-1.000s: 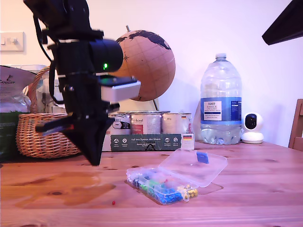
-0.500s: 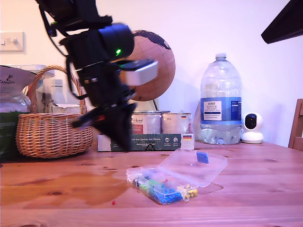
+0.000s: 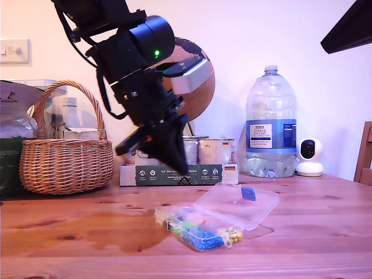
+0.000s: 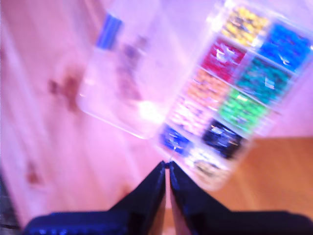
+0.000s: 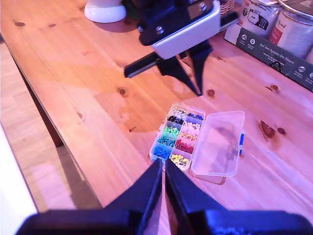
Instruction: Sort the loose pins on the table into their correct compartments
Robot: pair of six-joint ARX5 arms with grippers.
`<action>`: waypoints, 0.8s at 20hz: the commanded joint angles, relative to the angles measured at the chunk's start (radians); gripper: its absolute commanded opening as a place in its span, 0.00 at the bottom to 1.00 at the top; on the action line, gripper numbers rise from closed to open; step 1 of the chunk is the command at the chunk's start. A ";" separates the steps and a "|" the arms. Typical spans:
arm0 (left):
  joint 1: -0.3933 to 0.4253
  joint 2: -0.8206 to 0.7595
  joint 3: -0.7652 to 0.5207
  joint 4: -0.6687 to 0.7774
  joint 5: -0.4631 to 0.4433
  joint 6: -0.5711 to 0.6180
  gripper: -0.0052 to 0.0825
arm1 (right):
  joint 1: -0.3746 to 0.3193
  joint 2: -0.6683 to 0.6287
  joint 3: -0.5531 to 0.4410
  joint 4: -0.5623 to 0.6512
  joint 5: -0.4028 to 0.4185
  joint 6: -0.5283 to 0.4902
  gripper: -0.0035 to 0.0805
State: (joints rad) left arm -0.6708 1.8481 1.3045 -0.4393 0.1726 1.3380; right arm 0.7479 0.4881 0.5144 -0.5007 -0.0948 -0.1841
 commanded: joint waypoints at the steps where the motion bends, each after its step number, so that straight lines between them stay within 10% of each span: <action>1: -0.006 0.032 -0.006 0.007 0.007 -0.003 0.03 | 0.005 0.003 -0.002 0.010 0.000 0.005 0.03; 16: -0.009 0.090 -0.006 0.014 0.006 -0.003 0.03 | 0.005 0.003 -0.002 0.008 0.000 0.005 0.03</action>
State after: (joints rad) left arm -0.6792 1.9080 1.3045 -0.4236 0.1745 1.3384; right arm 0.7479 0.4881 0.5144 -0.5011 -0.0948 -0.1837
